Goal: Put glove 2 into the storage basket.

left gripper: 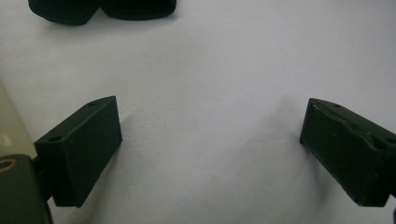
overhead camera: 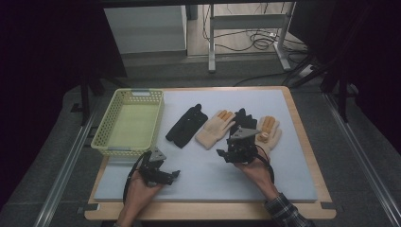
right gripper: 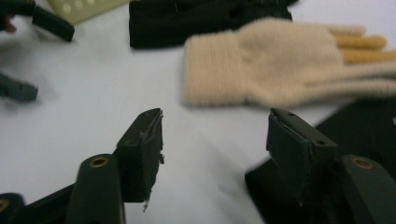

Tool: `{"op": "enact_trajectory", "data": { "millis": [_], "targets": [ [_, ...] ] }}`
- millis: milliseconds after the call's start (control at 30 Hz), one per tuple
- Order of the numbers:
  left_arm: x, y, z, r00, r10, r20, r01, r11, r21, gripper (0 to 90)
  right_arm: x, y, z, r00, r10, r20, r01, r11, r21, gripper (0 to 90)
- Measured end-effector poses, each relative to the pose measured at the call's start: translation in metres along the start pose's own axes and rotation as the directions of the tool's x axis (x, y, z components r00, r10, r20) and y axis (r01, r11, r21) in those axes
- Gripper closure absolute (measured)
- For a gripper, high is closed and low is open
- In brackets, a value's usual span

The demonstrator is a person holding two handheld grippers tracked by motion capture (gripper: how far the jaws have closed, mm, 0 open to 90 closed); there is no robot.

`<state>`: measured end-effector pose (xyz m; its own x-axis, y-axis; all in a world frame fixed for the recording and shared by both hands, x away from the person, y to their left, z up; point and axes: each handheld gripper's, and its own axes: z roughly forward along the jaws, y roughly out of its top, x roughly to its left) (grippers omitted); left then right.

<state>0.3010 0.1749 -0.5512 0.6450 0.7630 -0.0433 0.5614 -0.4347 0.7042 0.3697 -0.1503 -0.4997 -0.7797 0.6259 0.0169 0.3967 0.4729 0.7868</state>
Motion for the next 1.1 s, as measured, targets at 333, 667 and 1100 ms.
{"op": "enact_trajectory", "data": {
  "millis": [333,667,1100],
  "targets": [
    [0.0,0.0,0.0,1.0,-0.001,0.0,0.001,1.0,0.0,5.9,0.004,0.044,0.042,0.9978,-0.062,0.025,0.061,0.997,0.038,47.5],
    [0.0,0.0,0.0,1.0,-0.001,0.0,0.001,1.0,0.0,5.9,-0.002,0.075,0.08,0.9991,-0.033,0.025,0.031,0.997,0.069,59.7],
    [0.0,0.0,0.0,1.0,-0.004,0.001,0.004,1.0,-0.002,5.9,0.003,0.087,0.13,0.9996,-0.007,0.027,0.005,0.995,0.097,33.7]
  ]
}}
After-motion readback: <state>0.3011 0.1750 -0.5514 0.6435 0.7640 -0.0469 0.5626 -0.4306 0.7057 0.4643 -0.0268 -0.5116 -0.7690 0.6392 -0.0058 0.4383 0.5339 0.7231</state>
